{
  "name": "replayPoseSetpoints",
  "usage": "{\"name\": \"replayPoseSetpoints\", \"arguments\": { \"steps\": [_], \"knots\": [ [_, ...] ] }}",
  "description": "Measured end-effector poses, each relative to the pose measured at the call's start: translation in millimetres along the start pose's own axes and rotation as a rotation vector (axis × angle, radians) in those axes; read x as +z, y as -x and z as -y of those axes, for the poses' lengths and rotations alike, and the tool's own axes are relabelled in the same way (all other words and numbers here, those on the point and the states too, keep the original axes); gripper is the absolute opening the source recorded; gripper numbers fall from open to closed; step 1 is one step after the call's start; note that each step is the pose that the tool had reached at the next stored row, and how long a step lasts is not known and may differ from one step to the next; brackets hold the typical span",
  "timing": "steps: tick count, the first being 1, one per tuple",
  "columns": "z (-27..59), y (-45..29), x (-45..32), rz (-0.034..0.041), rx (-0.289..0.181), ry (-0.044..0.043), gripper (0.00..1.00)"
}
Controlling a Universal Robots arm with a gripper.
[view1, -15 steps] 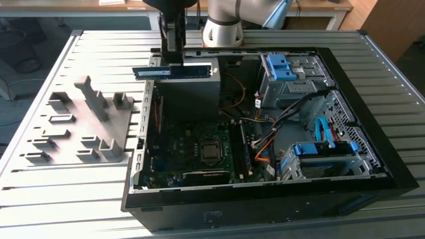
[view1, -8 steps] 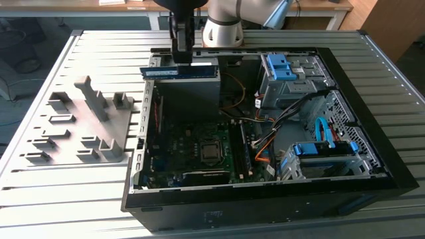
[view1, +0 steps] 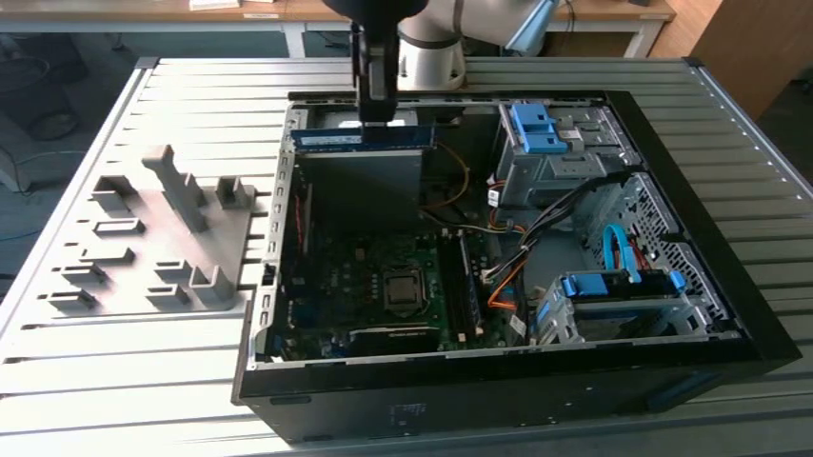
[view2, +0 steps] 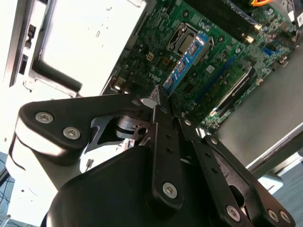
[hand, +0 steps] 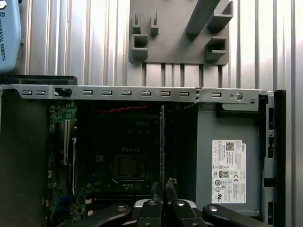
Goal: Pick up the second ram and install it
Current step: 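Pick up the second ram and move it above second insertion slot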
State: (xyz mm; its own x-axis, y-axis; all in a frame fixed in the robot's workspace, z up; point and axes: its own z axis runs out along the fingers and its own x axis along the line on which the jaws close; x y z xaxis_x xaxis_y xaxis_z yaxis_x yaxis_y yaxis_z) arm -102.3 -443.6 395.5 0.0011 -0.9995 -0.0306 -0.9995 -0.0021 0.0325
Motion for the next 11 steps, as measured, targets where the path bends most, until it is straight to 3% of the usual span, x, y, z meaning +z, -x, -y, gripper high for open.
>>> {"name": "replayPoseSetpoints", "arguments": {
  "steps": [8, 11],
  "knots": [
    [17.3, -1.5, 13.9, 0.0, 0.0, 0.0003, 0.14],
    [27.4, -2.9, 18.9, -0.0002, 0.0, 0.0003, 0.14]
  ]
}}
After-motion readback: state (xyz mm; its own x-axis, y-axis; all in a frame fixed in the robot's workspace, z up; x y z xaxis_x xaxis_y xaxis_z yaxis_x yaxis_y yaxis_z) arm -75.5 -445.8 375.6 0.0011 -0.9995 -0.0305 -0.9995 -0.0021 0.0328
